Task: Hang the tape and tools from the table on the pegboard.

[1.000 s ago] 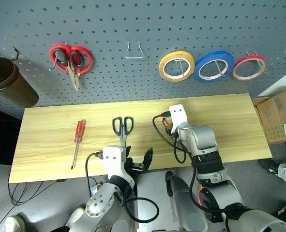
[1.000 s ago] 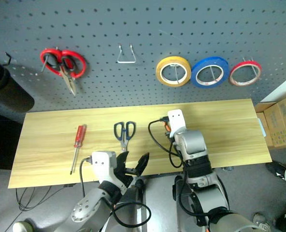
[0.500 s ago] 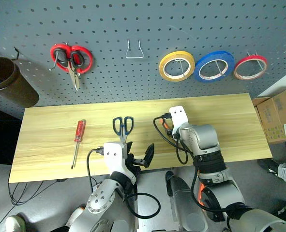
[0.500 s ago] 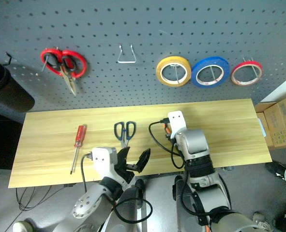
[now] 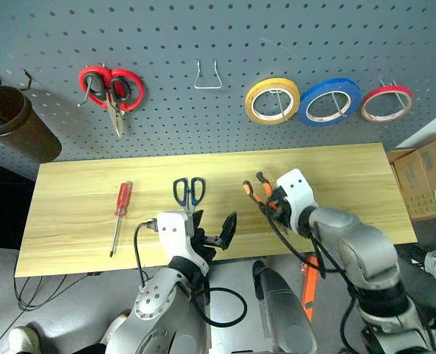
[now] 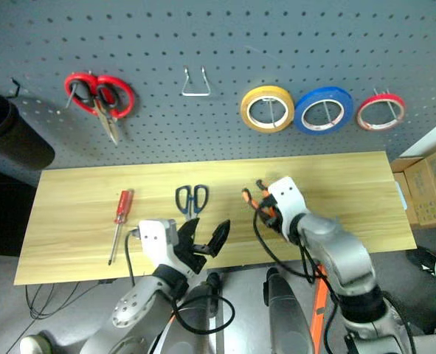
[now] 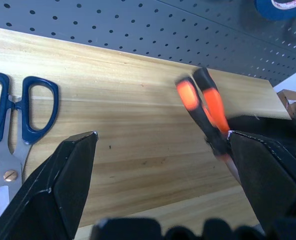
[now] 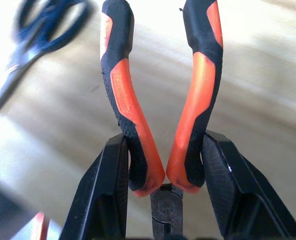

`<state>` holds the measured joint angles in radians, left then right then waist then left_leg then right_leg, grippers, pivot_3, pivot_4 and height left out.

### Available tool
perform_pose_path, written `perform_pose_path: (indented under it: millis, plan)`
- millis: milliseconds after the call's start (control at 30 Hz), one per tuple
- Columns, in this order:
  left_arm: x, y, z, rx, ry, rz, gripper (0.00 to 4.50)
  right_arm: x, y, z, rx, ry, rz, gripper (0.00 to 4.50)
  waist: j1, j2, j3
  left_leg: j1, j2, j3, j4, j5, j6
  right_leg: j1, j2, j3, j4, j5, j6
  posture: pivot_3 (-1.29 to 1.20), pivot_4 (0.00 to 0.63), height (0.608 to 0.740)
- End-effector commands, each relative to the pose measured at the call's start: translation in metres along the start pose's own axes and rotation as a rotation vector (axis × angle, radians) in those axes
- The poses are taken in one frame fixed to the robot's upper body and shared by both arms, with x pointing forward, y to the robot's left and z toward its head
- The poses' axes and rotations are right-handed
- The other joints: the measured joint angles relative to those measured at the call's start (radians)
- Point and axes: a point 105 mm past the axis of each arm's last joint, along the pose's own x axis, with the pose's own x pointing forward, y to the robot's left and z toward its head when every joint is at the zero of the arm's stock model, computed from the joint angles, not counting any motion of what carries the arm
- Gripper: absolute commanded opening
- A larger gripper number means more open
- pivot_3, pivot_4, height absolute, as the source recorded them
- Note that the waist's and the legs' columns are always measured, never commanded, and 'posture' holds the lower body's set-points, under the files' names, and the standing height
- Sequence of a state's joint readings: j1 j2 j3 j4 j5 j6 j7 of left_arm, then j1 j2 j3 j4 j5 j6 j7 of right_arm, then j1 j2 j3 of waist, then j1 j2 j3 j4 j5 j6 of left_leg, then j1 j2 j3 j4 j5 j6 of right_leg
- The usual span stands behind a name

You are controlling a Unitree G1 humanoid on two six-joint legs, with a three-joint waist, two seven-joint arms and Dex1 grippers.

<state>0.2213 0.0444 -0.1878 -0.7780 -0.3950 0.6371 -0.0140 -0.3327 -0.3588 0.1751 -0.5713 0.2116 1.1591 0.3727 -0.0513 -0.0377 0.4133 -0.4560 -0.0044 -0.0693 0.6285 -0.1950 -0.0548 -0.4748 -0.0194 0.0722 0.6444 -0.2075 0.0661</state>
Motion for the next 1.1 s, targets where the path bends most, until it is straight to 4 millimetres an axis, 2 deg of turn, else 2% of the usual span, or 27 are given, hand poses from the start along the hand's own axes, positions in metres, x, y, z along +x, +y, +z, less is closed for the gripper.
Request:
perform_pose_path:
  millis: [33, 167, 300, 500, 600, 800, 967, 1100]
  plan:
    - [0.001, -0.013, 0.013, -0.017, -0.061, -0.060, 4.50, -0.026, 0.009, 0.035, -0.104, -0.224, -0.003, 1.71, -0.003, 0.000, 0.000, 0.000, 0.000, 0.000, 0.000, 0.000, 0.000, 0.000, 0.000, 0.000, 0.000, 0.000, 0.000, -0.01, 0.445, 0.740]
    - [0.004, -0.022, 0.023, -0.030, -0.096, -0.097, 4.50, -0.041, 0.005, 0.062, -0.095, -0.395, -0.066, 1.71, -0.007, 0.000, 0.000, 0.001, 0.000, 0.000, 0.001, 0.000, 0.000, 0.000, 0.000, 0.000, 0.001, 0.000, 0.000, -0.01, 0.443, 0.740]
    - [0.003, -0.032, 0.035, -0.062, -0.132, -0.142, 4.50, -0.045, 0.002, 0.089, -0.086, -0.510, -0.106, 1.71, -0.007, 0.000, 0.000, 0.000, 0.000, 0.000, 0.001, 0.000, 0.000, 0.000, 0.001, 0.000, 0.001, 0.000, 0.000, -0.02, 0.441, 0.740]
    - [-0.015, -0.046, 0.064, -0.112, -0.202, -0.215, 4.50, -0.056, 0.004, 0.133, -0.066, -0.677, -0.097, 1.71, -0.008, 0.000, 0.000, 0.000, 0.000, 0.000, 0.000, 0.000, 0.000, 0.000, 0.000, 0.000, 0.001, 0.000, 0.000, -0.02, 0.435, 0.740]
    - [-0.023, -0.045, 0.072, -0.124, -0.225, -0.224, 4.50, -0.063, 0.000, 0.153, -0.043, -0.747, -0.098, 1.71, -0.005, 0.000, 0.000, 0.000, 0.001, 0.000, 0.001, 0.000, 0.000, 0.000, 0.001, -0.001, 0.002, 0.000, 0.000, -0.01, 0.434, 0.740]
    - [-0.026, -0.044, 0.094, -0.171, -0.282, -0.226, 4.50, -0.073, 0.000, 0.191, 0.001, -0.863, -0.072, 1.71, -0.001, 0.000, 0.000, 0.000, 0.001, -0.001, 0.002, 0.000, 0.000, 0.000, -0.001, -0.001, 0.003, 0.001, 0.000, 0.01, 0.427, 0.740]
    - [-0.028, -0.042, 0.103, -0.195, -0.302, -0.232, 4.50, -0.070, 0.002, 0.213, 0.018, -0.932, -0.053, 1.71, 0.001, 0.000, 0.000, 0.000, 0.001, -0.002, 0.002, 0.000, 0.000, 0.001, -0.001, -0.002, 0.003, 0.004, -0.005, 0.02, 0.421, 0.740]
    - [-0.032, -0.029, 0.109, -0.177, -0.327, -0.169, 4.50, -0.066, 0.002, 0.224, 0.005, -0.985, -0.049, 1.71, 0.004, 0.000, 0.000, 0.000, 0.001, -0.002, 0.002, 0.000, 0.000, 0.001, -0.001, -0.002, 0.003, 0.005, -0.006, 0.04, 0.415, 0.740]
